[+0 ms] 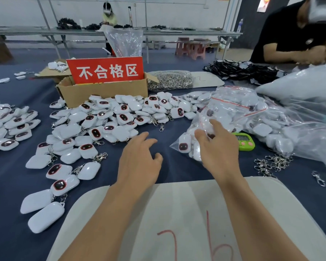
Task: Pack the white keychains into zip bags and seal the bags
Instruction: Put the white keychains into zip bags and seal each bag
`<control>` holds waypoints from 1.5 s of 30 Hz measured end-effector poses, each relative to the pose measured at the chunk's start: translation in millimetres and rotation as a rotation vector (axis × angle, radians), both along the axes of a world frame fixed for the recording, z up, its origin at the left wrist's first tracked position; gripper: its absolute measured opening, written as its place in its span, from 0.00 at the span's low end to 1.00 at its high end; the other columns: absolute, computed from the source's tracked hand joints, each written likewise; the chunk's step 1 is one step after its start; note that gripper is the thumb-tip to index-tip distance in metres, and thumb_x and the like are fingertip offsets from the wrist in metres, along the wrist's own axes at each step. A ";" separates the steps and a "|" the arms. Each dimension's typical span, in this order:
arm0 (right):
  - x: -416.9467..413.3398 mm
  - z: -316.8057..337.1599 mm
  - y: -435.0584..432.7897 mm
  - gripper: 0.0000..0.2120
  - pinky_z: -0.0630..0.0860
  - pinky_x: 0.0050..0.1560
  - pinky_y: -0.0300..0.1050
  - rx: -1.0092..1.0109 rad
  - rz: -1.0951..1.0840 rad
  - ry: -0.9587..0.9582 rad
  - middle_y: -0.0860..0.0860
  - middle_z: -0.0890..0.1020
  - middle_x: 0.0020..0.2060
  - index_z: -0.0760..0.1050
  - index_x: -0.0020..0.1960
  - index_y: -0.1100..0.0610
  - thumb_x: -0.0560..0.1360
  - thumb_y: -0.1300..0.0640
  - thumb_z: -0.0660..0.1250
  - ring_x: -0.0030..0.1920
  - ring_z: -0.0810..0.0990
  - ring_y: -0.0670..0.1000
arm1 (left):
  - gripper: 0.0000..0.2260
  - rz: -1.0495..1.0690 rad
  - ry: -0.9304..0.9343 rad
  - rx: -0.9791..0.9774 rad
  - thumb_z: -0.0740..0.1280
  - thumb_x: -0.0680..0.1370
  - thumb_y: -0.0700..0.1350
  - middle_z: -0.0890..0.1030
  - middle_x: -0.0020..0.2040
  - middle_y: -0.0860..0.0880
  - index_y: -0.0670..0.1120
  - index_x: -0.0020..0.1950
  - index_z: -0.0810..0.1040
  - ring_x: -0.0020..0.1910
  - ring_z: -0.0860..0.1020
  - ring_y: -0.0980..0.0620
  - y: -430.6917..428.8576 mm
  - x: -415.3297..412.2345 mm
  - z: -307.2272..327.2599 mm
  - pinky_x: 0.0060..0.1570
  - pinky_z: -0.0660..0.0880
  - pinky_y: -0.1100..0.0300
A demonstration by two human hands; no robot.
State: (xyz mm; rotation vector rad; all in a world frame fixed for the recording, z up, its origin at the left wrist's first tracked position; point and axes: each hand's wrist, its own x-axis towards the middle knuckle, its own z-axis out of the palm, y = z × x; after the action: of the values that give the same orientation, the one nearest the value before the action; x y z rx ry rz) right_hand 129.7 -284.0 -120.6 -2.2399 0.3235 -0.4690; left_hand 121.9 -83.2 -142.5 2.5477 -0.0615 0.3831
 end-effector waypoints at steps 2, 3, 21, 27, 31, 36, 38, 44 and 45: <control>1.8 7.9 -4.6 0.28 0.66 0.74 0.57 0.078 -0.060 -0.007 0.54 0.77 0.69 0.68 0.77 0.49 0.79 0.42 0.63 0.73 0.69 0.58 | 0.20 -0.035 -0.020 -0.014 0.69 0.79 0.49 0.68 0.78 0.55 0.53 0.72 0.77 0.77 0.62 0.56 -7.7 -0.8 0.1 0.73 0.62 0.56; 4.5 11.9 -9.8 0.27 0.66 0.74 0.55 0.073 -0.073 0.004 0.54 0.76 0.71 0.69 0.77 0.49 0.80 0.43 0.63 0.74 0.69 0.57 | 0.21 -0.043 -0.020 -0.029 0.68 0.79 0.50 0.68 0.78 0.55 0.53 0.72 0.76 0.77 0.62 0.56 -10.6 0.1 0.3 0.73 0.61 0.57; -98.0 42.2 -94.3 0.33 0.67 0.65 0.46 -0.406 0.084 0.509 0.49 0.75 0.73 0.66 0.79 0.46 0.76 0.50 0.70 0.72 0.71 0.54 | 0.32 -0.447 -0.085 -0.072 0.68 0.79 0.52 0.60 0.82 0.53 0.51 0.81 0.62 0.82 0.53 0.54 -97.5 -54.5 31.7 0.79 0.48 0.59; -170.4 27.9 -130.7 0.43 0.55 0.79 0.57 -0.469 -0.202 0.603 0.56 0.55 0.83 0.50 0.84 0.49 0.77 0.38 0.67 0.82 0.55 0.60 | 0.32 -0.612 0.093 -0.102 0.68 0.78 0.53 0.60 0.82 0.57 0.55 0.82 0.61 0.81 0.53 0.57 -130.2 -101.8 20.9 0.76 0.48 0.64; -208.0 14.5 -139.6 0.37 0.66 0.70 0.55 -0.353 -0.214 0.692 0.55 0.66 0.79 0.51 0.84 0.49 0.80 0.42 0.63 0.76 0.66 0.62 | 0.31 -0.692 0.217 -0.097 0.68 0.77 0.53 0.67 0.78 0.57 0.57 0.80 0.64 0.76 0.66 0.53 -155.8 -118.2 21.7 0.75 0.62 0.57; -208.0 4.4 -133.3 0.37 0.72 0.69 0.53 -0.155 -0.275 0.330 0.54 0.79 0.69 0.64 0.80 0.44 0.75 0.69 0.58 0.68 0.76 0.57 | 0.31 -0.770 0.298 -0.079 0.71 0.74 0.50 0.78 0.70 0.52 0.57 0.78 0.69 0.69 0.74 0.48 -190.5 -136.7 19.9 0.69 0.70 0.55; -203.0 4.6 -127.3 0.33 0.78 0.63 0.44 0.056 -0.281 0.109 0.52 0.81 0.66 0.72 0.75 0.46 0.77 0.73 0.57 0.60 0.82 0.49 | 0.34 -0.750 0.322 -0.157 0.73 0.73 0.47 0.80 0.67 0.53 0.57 0.78 0.68 0.66 0.77 0.50 -196.8 -137.8 15.6 0.65 0.72 0.59; -167.5 26.6 -90.3 0.21 0.84 0.56 0.49 1.003 -0.059 -0.282 0.55 0.86 0.58 0.79 0.64 0.55 0.79 0.75 0.65 0.55 0.87 0.53 | 0.36 -0.666 0.421 -0.709 0.75 0.65 0.44 0.85 0.54 0.62 0.77 0.62 0.69 0.54 0.83 0.63 -186.4 -123.9 21.3 0.55 0.80 0.60; -161.6 31.0 -85.3 0.21 0.85 0.53 0.49 1.129 -0.019 -0.284 0.56 0.85 0.59 0.79 0.65 0.56 0.79 0.76 0.63 0.54 0.87 0.55 | 0.33 -0.626 0.410 -0.790 0.76 0.65 0.45 0.86 0.52 0.60 0.76 0.60 0.72 0.52 0.84 0.60 -179.2 -119.1 24.6 0.57 0.81 0.54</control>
State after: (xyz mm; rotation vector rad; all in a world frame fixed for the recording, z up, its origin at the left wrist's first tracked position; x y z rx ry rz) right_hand -31.9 -369.3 -89.6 -1.0618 0.3399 -0.4449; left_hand 2.9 -262.4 -117.9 1.6613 -0.4432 -0.3129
